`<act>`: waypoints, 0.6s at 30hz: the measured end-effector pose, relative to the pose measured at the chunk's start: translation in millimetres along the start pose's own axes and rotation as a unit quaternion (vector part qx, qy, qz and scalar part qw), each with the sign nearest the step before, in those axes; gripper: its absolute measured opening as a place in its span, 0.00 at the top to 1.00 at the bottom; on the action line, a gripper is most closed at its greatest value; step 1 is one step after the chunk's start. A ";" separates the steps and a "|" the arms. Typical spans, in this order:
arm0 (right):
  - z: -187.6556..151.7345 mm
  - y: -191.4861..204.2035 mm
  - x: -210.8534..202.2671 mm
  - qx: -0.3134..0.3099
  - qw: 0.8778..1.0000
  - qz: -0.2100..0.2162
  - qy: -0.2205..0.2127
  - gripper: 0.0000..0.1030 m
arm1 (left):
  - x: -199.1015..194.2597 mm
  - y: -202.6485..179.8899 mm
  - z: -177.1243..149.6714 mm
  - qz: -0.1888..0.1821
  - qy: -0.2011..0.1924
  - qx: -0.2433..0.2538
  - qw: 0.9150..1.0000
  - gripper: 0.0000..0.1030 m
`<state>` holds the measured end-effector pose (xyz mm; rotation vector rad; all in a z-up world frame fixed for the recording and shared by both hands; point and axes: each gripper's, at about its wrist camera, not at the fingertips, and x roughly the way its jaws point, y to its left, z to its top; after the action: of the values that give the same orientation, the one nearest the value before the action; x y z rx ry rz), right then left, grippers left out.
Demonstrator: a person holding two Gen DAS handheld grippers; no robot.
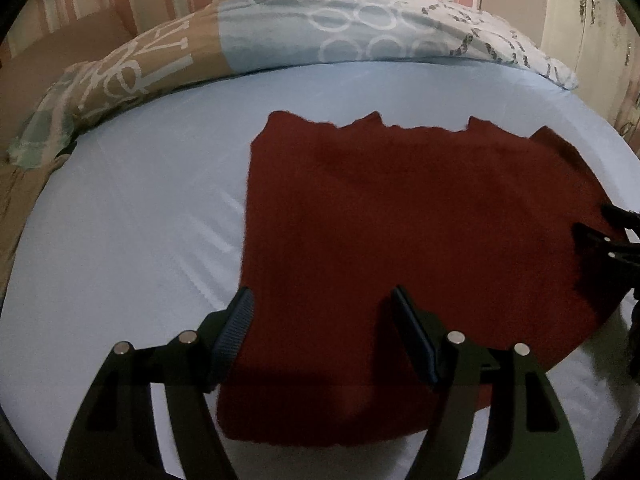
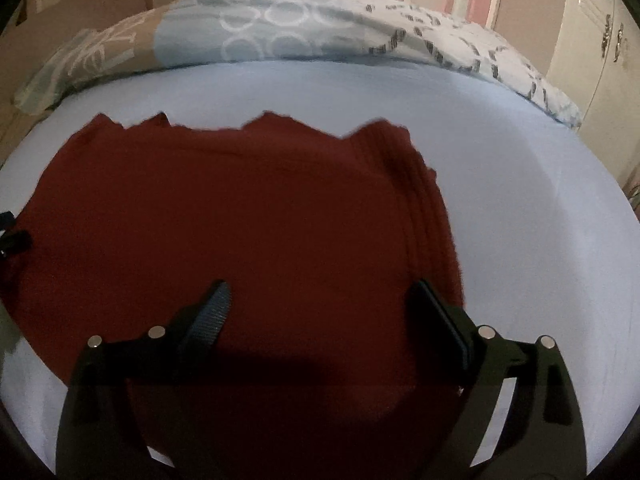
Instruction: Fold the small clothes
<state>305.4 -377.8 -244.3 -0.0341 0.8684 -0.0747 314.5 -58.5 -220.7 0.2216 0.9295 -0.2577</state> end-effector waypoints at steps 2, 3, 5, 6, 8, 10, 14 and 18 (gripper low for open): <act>-1.9 3.0 3.8 -0.007 1.000 -0.004 -0.003 0.09 | 2.8 1.2 -2.7 0.004 0.001 0.003 1.000 0.31; -2.4 4.0 4.1 -0.009 1.000 -0.006 -0.005 0.07 | 4.3 1.5 -4.1 0.005 0.000 0.005 1.000 0.31; -2.5 3.8 4.6 -0.007 1.000 -0.007 -0.010 0.07 | 4.9 2.0 -6.8 0.009 -0.003 0.010 1.000 0.30; -2.6 4.0 3.3 -0.006 1.000 -0.006 -0.010 0.07 | 3.7 1.6 -8.0 0.016 -0.006 0.015 1.000 0.30; -0.5 7.0 -9.4 -0.011 1.000 -0.007 -0.021 0.09 | 1.1 1.0 -10.9 0.032 -0.011 0.025 0.999 0.30; -0.7 13.7 -24.9 -0.013 0.999 0.005 -0.040 0.08 | 1.3 3.7 -14.6 0.031 -0.007 0.022 0.999 0.30; -17.1 21.3 -21.1 -0.012 1.000 0.013 -0.020 0.08 | 8.5 14.1 -27.7 0.029 0.005 0.008 1.000 0.23; -27.2 16.6 -8.1 0.000 1.000 0.020 -0.007 0.08 | 11.9 17.1 -36.7 0.021 0.002 -0.006 1.000 0.23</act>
<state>280.3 -360.6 -256.7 -0.0170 0.8552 -0.0364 298.8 -32.9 -250.4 0.2294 0.9287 -0.2129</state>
